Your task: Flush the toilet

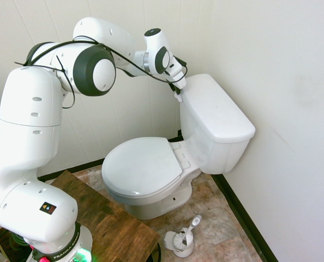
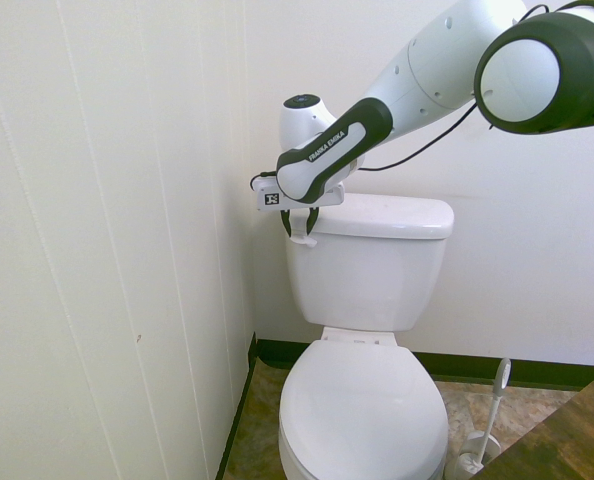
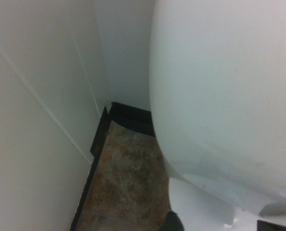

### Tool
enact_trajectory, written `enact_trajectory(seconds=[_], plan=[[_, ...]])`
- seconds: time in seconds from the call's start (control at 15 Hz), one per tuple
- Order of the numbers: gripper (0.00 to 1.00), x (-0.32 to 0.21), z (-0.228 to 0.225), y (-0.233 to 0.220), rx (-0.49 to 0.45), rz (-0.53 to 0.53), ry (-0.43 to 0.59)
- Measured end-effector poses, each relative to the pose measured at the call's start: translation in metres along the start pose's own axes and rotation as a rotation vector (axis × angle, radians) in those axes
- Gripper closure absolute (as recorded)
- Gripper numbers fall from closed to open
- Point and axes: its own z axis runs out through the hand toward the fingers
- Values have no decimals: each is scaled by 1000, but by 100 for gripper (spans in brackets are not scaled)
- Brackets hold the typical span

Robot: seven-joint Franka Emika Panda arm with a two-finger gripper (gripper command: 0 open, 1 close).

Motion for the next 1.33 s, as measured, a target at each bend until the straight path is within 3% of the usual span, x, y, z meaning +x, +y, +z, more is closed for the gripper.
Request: enact_trajectory(seconds=[1.33], plan=[[100, 6, 29, -4, -57, 57, -17]])
